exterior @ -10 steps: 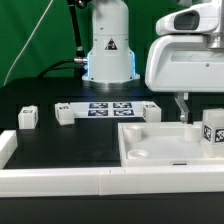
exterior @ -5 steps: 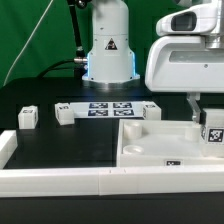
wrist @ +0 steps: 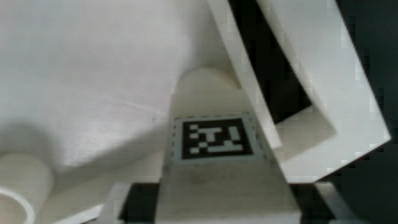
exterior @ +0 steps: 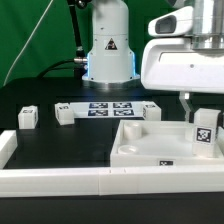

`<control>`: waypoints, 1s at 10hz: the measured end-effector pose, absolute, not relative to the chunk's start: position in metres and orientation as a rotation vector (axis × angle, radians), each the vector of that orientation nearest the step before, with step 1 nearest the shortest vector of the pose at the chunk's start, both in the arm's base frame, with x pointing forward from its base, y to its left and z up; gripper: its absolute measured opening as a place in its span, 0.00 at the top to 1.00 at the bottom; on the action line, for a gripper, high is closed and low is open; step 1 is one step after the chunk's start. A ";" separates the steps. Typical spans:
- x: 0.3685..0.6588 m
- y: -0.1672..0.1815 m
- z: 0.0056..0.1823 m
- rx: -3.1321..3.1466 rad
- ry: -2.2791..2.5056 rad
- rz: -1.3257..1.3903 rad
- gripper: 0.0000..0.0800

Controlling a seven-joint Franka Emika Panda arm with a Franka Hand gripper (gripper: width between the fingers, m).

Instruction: Assemble one leg

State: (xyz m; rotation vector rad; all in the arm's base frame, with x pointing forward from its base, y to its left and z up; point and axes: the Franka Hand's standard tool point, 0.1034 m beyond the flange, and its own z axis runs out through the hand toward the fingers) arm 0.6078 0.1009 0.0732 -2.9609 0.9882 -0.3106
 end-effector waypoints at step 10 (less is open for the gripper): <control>0.600 0.081 0.072 -2.822 1.388 -0.305 0.20</control>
Offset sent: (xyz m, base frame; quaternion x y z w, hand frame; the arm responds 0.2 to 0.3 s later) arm 0.0000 0.0000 0.0000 0.0000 0.0000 0.2377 0.9713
